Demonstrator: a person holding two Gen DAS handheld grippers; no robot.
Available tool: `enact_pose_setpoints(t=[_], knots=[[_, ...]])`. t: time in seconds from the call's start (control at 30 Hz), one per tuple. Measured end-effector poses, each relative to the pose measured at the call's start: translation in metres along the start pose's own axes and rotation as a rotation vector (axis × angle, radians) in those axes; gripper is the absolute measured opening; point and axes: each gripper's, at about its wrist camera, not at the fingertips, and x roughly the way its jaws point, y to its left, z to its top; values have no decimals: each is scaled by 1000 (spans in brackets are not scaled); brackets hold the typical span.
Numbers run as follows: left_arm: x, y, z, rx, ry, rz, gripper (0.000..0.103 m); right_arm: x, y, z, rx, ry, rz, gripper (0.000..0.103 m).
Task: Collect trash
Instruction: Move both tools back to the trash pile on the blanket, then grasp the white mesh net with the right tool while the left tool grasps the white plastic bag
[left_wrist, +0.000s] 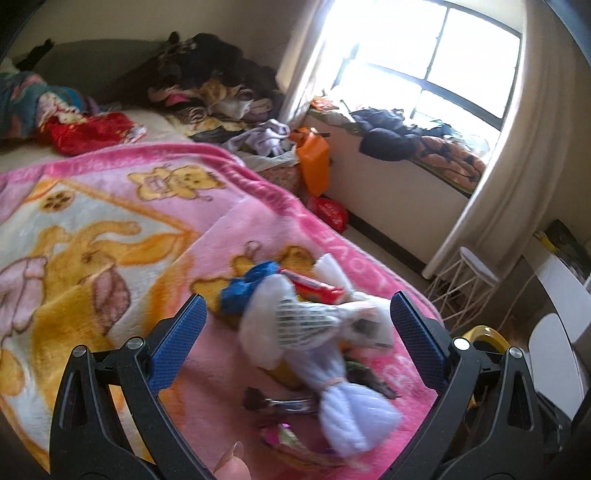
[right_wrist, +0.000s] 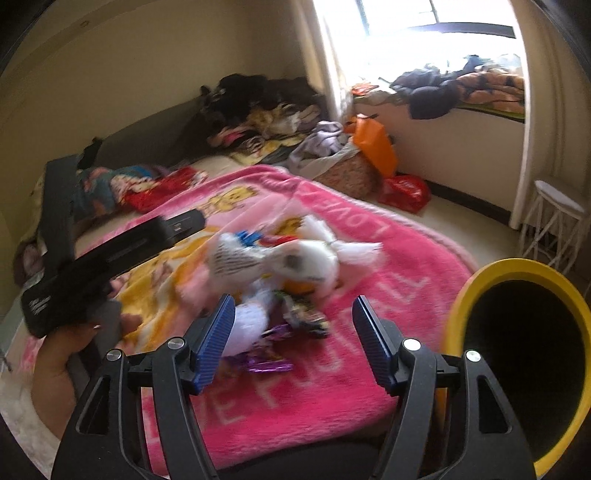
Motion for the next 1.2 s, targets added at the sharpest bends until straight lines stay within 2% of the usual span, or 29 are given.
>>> enact_pose_setpoints(t=[0.13,0.3,0.43,0.67,0.77,0.83,0.87,0.9,0.93,1.0,1.03,1.1,1.2], knots=[[7,14,1,-36,25,3,92,16,19,-2,-35,49,13,64],[24,25,-2,-72,81,-18,92,32,24,-5,-17,96,31,63],[40,31,-4,-119,131,-60,92,40,22,-7,10,132,41,55],[65,34,-8,-168,193,-103,92,55,17,-8,48,190,60,47],[71,32,-8,-183,209,-122,91,63,17,-10,67,227,66,38],[74,30,-8,-189,217,-129,84,64,19,-10,76,231,79,31],[75,30,-9,-191,222,-130,76,65,20,-10,74,233,85,27],[76,30,-10,-194,228,-129,67,65,21,-10,71,235,90,19],[77,29,-11,-194,233,-128,62,65,24,-10,58,237,93,17],[76,29,-14,-191,236,-126,50,63,28,-10,43,230,92,15],[75,29,-14,-190,236,-122,48,61,29,-10,36,223,93,15],[71,28,-15,-192,231,-124,38,59,30,-9,33,214,93,15],[62,28,-15,-194,212,-130,35,52,29,-8,37,186,96,14]])
